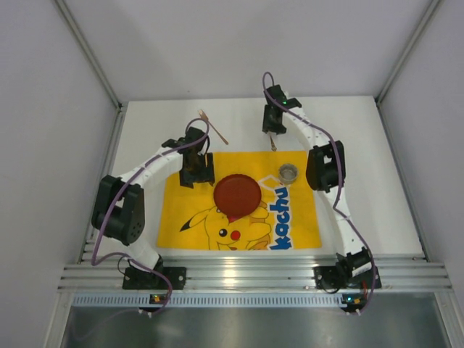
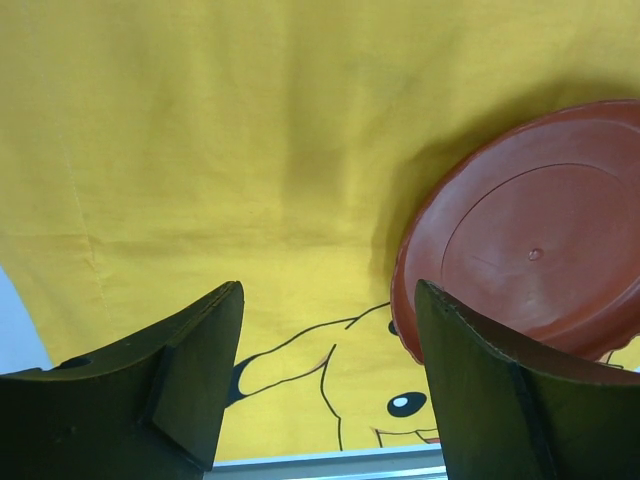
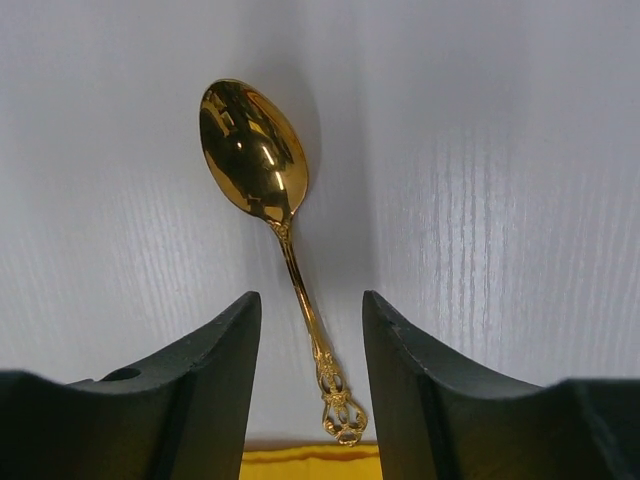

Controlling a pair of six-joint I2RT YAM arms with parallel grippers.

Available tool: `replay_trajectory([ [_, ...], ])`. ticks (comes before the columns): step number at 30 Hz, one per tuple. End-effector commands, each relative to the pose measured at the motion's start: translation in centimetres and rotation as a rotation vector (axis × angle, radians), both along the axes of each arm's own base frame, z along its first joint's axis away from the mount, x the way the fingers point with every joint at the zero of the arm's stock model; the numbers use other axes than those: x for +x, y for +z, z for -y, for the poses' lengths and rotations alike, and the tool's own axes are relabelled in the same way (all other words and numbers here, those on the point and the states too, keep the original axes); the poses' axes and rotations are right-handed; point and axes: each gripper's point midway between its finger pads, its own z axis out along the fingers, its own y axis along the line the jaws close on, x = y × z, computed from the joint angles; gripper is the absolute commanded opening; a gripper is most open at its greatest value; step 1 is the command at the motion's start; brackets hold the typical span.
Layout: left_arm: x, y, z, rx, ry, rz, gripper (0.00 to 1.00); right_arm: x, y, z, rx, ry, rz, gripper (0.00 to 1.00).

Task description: Set the dinner table for one person

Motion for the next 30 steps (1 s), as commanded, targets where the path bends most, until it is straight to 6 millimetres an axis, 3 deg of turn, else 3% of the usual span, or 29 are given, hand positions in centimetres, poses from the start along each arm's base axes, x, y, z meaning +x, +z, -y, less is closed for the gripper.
replay_trajectory([
  [1, 1.0, 1.0, 0.7, -0.044, -0.01, 0.042, 0.74, 0.4, 0.0, 0.4, -0.015, -0.016, 0.004, 0.45],
  [8, 0.4, 0.6, -0.8, -0.032, 0.034, 0.036, 0.74, -0.4, -2.4, -0.2, -0.084, 0.017, -0.042, 0.36],
  [18, 1.1, 1.2, -2.3, -0.039, 0.085, 0.04, 0.74, -0.8, -3.2, 0.3, -0.124, 0.012, -0.06, 0.02],
  [22, 1.1, 1.5, -2.4, -0.039, 0.087, 0.042, 0.73, -0.9, -3.3, 0.3, -0.13, 0.017, -0.065, 0.0],
  [26, 0.7, 2.0, -2.6, -0.035, 0.093, 0.048, 0.73, -0.9, -2.8, 0.2, -0.126, 0.031, -0.057, 0.0],
  [28, 0.6, 2.4, -2.8, -0.033, 0.098, 0.056, 0.73, -0.6, -0.5, 0.5, -0.108, 0.023, -0.021, 0.0],
  [29, 0.6, 2.8, -2.9, -0.035, 0.101, 0.07, 0.73, -1.1, -0.8, 0.8, -0.105, 0.028, -0.036, 0.0],
  [30, 0.6, 3.1, -2.9, -0.035, 0.102, 0.075, 0.73, -0.6, 0.3, 0.7, -0.092, 0.028, -0.003, 0.0],
])
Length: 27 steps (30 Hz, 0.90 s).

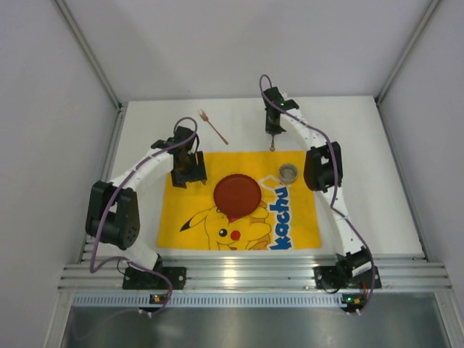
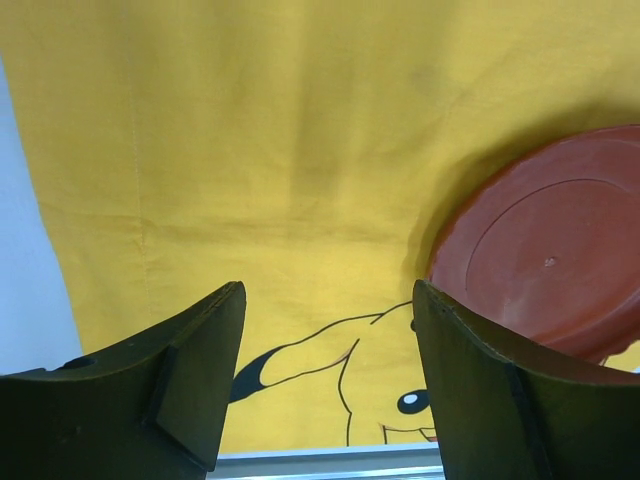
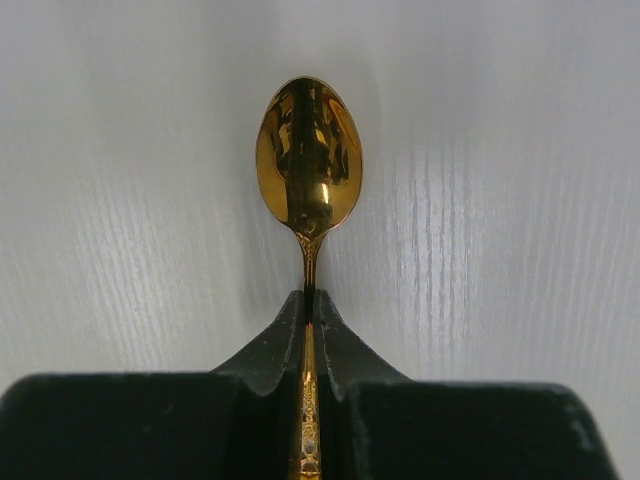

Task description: Set the dinner table for one person

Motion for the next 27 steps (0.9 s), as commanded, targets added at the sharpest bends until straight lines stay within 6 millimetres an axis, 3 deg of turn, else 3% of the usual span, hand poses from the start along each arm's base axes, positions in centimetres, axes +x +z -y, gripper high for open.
replay_trajectory([
  [1, 0.4, 3.0, -0.3, -0.014, 0.021, 0.084, 0.73, -0.5, 4.4, 0.4, 0.013, 0.021, 0.048, 0.0],
  [3, 0.5, 3.6, -0.3, -0.019, 0.025, 0.102, 0.73, -0.3, 6.8, 0.3, 0.03, 0.041, 0.097, 0.0],
  [4, 0.4, 3.7, -0.3, -0.02, 0.026, 0.105, 0.73, -0.3, 9.8, 0.2, 0.05, 0.05, 0.145, 0.0],
  [6, 0.4, 4.2, -0.3, -0.027, 0.029, 0.119, 0.73, -0.6, 12.7, 0.0, 0.076, 0.066, 0.19, 0.0],
  [7, 0.5, 4.3, -0.3, -0.028, 0.029, 0.122, 0.73, -1.0, 16.0, 0.0, 0.102, 0.071, 0.242, 0.0],
  [9, 0.7, 5.0, -0.3, -0.028, 0.028, 0.146, 0.73, -2.2, 17.4, 0.0, 0.123, 0.085, 0.248, 0.0],
  [10, 0.9, 5.4, -0.4, -0.023, 0.029, 0.16, 0.73, -3.2, 20.5, 0.4, 0.142, 0.088, 0.294, 0.0],
  [11, 1.0, 5.8, -0.5, -0.023, 0.028, 0.172, 0.73, -4.2, 19.8, 0.5, 0.14, 0.095, 0.273, 0.0],
  [14, 1.4, 6.8, -0.6, -0.016, 0.024, 0.206, 0.74, -7.7, 21.4, 1.2, 0.152, 0.107, 0.272, 0.0],
  [18, 1.7, 7.7, -0.9, -0.006, 0.024, 0.234, 0.75, -12.9, 21.3, 1.6, 0.2, 0.122, 0.224, 0.0],
  [19, 1.7, 7.8, -0.8, -0.009, 0.025, 0.237, 0.75, -14.6, 22.6, 1.5, 0.225, 0.135, 0.242, 0.0],
  [20, 1.7, 8.0, -0.9, -0.011, 0.027, 0.244, 0.75, -16.4, 20.4, 1.3, 0.244, 0.14, 0.175, 0.0],
  [24, 1.6, 8.4, -0.8, -0.023, 0.044, 0.253, 0.75, -22.3, 17.4, 0.1, 0.323, 0.16, 0.07, 0.0],
  [25, 1.5, 8.4, -0.8, -0.026, 0.048, 0.254, 0.75, -23.7, 17.6, -0.8, 0.368, 0.19, 0.065, 0.0],
  [26, 1.5, 8.5, -0.8, -0.029, 0.051, 0.258, 0.74, -25.6, 15.0, -0.8, 0.376, 0.183, -0.006, 0.0],
  [27, 1.5, 8.6, -0.8, -0.029, 0.057, 0.261, 0.74, -26.5, 14.0, -0.9, 0.378, 0.181, -0.033, 0.0],
])
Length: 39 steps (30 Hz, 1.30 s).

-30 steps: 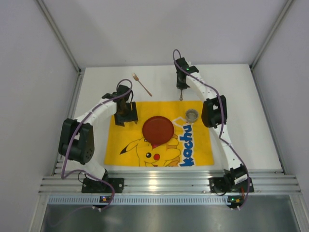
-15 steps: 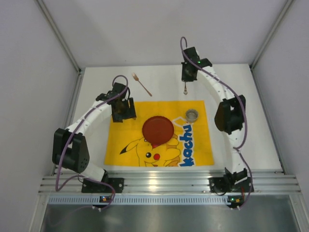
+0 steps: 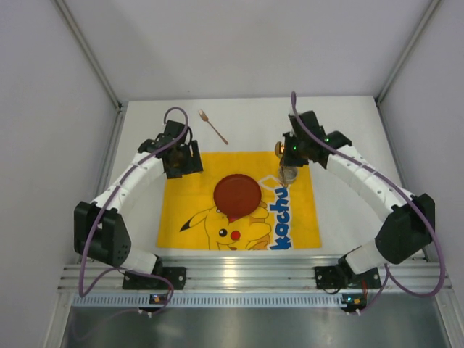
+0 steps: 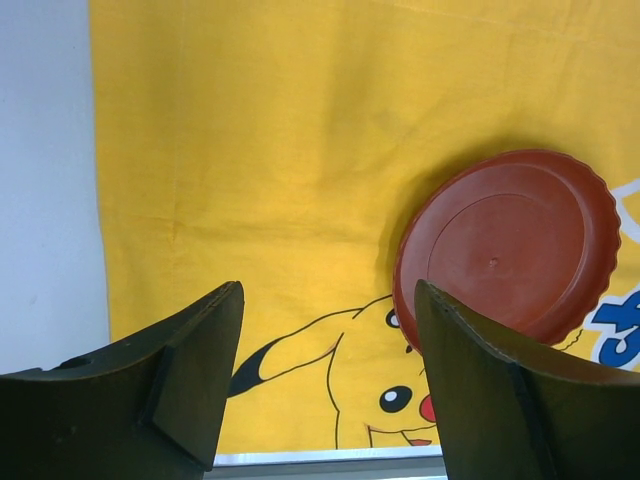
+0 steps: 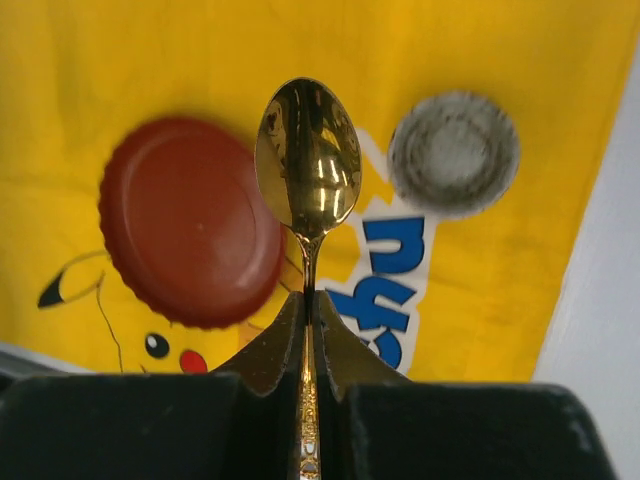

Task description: Set the dinner table for one person

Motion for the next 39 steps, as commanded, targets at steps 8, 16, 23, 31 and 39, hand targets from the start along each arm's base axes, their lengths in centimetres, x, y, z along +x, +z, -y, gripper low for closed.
replay_trajectory([
  [8, -0.1, 2.8, -0.4, -0.012, 0.036, 0.069, 0.74, -7.7, -8.3, -2.0, 0.109, 0.027, -0.218, 0.0],
  [16, -0.5, 3.3, -0.6, -0.012, 0.048, 0.072, 0.73, -7.4, -11.2, -2.8, 0.097, 0.032, -0.267, 0.0],
  [23, -1.5, 3.2, -1.0, -0.014, 0.068, 0.077, 0.73, -7.1, -14.8, -2.8, 0.037, 0.028, -0.337, 0.0],
  [31, -1.8, 3.2, -1.3, -0.006, 0.075, 0.078, 0.73, -8.1, -17.6, -3.5, 0.02, 0.062, -0.418, 0.0],
  [39, -0.9, 3.1, -1.0, -0.006, 0.069, 0.084, 0.73, -9.1, -17.8, -3.7, 0.007, 0.093, -0.46, 0.41],
])
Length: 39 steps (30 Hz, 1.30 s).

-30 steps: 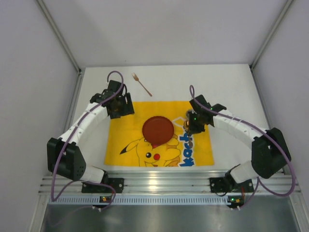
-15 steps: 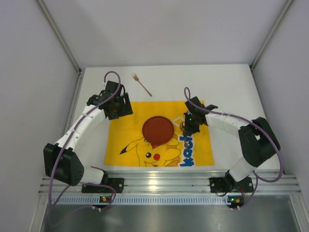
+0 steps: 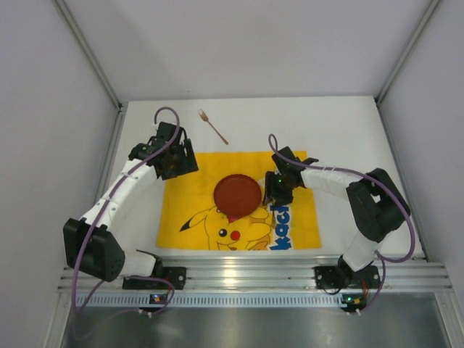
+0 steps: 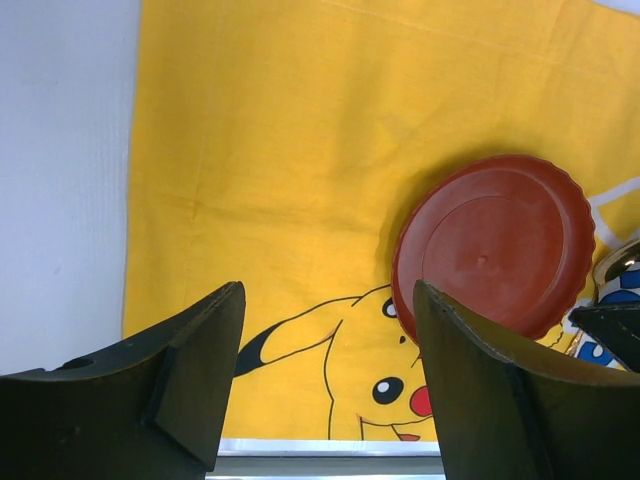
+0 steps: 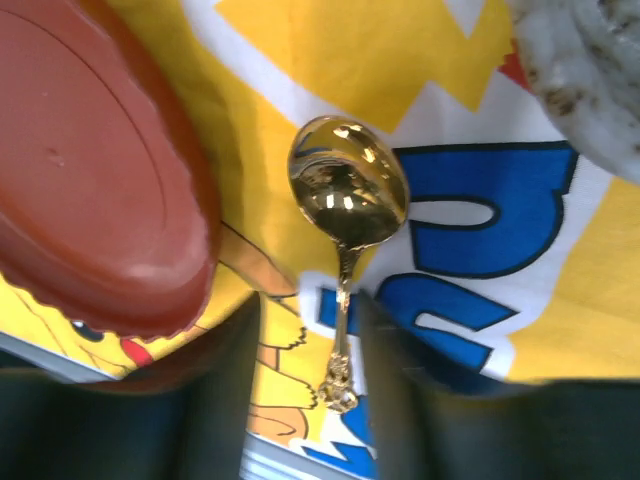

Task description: Set the dinner table for one person

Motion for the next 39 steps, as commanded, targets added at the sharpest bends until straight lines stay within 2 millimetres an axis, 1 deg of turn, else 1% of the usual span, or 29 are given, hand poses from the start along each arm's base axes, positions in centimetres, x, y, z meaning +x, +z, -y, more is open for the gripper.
replay_trajectory([
  [1, 0.5, 0.3, 0.1, 0.002, 0.003, 0.014, 0.73, -0.4, -0.1, -0.4, -0.022, 0.042, -0.005, 0.51],
  [3, 0.9, 0.4, 0.2, 0.004, -0.002, 0.017, 0.73, -0.3, 0.5, -0.2, -0.034, 0.043, 0.005, 0.57],
  [5, 1.4, 0.7, 0.4, 0.008, -0.008, 0.027, 0.73, -0.1, 0.9, 0.2, -0.055, 0.039, 0.019, 0.72],
  [7, 1.9, 0.7, 0.4, 0.015, -0.009, 0.03, 0.74, 0.1, 1.8, 0.7, -0.076, 0.038, 0.036, 0.79],
  [11, 3.7, 1.5, 0.2, 0.037, 0.024, 0.064, 0.75, 0.4, 4.1, 1.2, -0.093, 0.042, 0.082, 0.86],
  [12, 4.6, 2.1, 0.1, 0.045, 0.042, 0.082, 0.75, 0.7, 5.4, 1.1, -0.079, 0.042, 0.115, 0.88],
  [14, 5.7, 2.9, -0.6, 0.079, 0.088, 0.112, 0.75, 0.8, 6.7, 1.4, -0.087, 0.035, 0.148, 0.91],
  [15, 6.7, 3.8, -0.5, 0.083, 0.101, 0.137, 0.75, 1.0, 8.0, 1.5, -0.077, 0.036, 0.182, 0.92],
  [17, 8.4, 5.6, -0.9, 0.1, 0.135, 0.202, 0.76, 0.9, 9.1, 1.8, -0.083, 0.034, 0.203, 0.93],
  [19, 9.9, 6.1, -1.0, 0.124, 0.145, 0.232, 0.78, 1.0, 10.9, 1.9, -0.063, 0.035, 0.245, 0.93],
  [20, 11.1, 7.2, -0.7, 0.111, 0.151, 0.281, 0.86, 0.9, 11.5, 1.9, -0.057, 0.041, 0.259, 0.94],
  [21, 12.0, 6.9, -0.6, 0.115, 0.153, 0.285, 0.93, 1.2, 12.7, 2.3, -0.058, 0.032, 0.304, 0.95],
  [22, 12.8, 7.0, -0.3, 0.111, 0.147, 0.306, 0.98, 1.3, 13.3, 2.6, -0.062, 0.026, 0.332, 1.0],
  [23, 14.1, 7.6, 0.3, 0.079, 0.14, 0.34, 0.98, 1.3, 14.5, 2.9, -0.051, 0.018, 0.37, 1.0],
  [24, 15.2, 6.1, 0.8, 0.066, 0.128, 0.318, 0.98, 1.3, 15.0, 3.2, -0.054, 0.015, 0.392, 1.0],
  [25, 15.9, 5.5, 1.1, 0.038, 0.124, 0.304, 0.98, 1.5, 15.4, 3.6, -0.066, 0.002, 0.414, 1.0],
  [26, 17.1, 6.1, 2.1, -0.012, 0.104, 0.313, 0.98, 1.6, 15.8, 3.9, -0.069, -0.005, 0.433, 1.0],
  [27, 18.1, 3.6, 1.9, 0.004, 0.118, 0.25, 0.97, 1.4, 16.3, 4.2, -0.067, -0.009, 0.45, 1.0],
  [28, 18.8, 3.1, 2.0, 0.004, 0.137, 0.237, 0.97, 1.4, 16.4, 4.5, -0.073, -0.013, 0.459, 1.0],
  [29, 20.1, 4.4, 2.3, -0.002, 0.145, 0.265, 0.96, 1.2, 16.4, 4.7, -0.074, -0.019, 0.462, 1.0],
  [30, 20.9, 1.9, 2.3, 0.022, 0.149, 0.213, 0.95, 1.2, 16.2, 4.8, -0.078, -0.022, 0.457, 1.0],
  [31, 21.5, 1.5, 2.4, 0.031, 0.152, 0.205, 0.95, 1.0, 16.0, 5.0, -0.084, -0.023, 0.452, 1.0],
  [32, 22.7, 2.6, 2.6, 0.03, 0.156, 0.234, 0.95, 1.0, 15.9, 5.1, -0.092, -0.026, 0.447, 1.0],
  [33, 23.5, 0.6, 2.4, 0.064, 0.166, 0.205, 0.94, 0.8, 15.5, 5.4, -0.108, -0.027, 0.432, 1.0],
  [34, 23.8, 0.0, 2.1, 0.084, 0.17, 0.19, 0.94, 0.8, 15.4, 5.5, -0.115, -0.026, 0.426, 1.0],
  [35, 24.7, 0.5, 2.2, 0.087, 0.176, 0.211, 0.94, 0.7, 15.3, 5.7, -0.126, -0.028, 0.419, 1.0],
  [36, 25.2, -1.4, 2.2, 0.103, 0.173, 0.185, 0.94, 0.8, 15.2, 5.7, -0.135, -0.027, 0.412, 1.0],
  [38, 26.0, -2.4, 2.1, 0.105, 0.174, 0.184, 0.93, 0.7, 15.1, 6.1, -0.156, -0.029, 0.405, 1.0],
  [39, 26.3, -3.8, 2.0, 0.108, 0.173, 0.165, 0.93, 0.8, 15.3, 6.1, -0.157, -0.036, 0.409, 1.0],
])
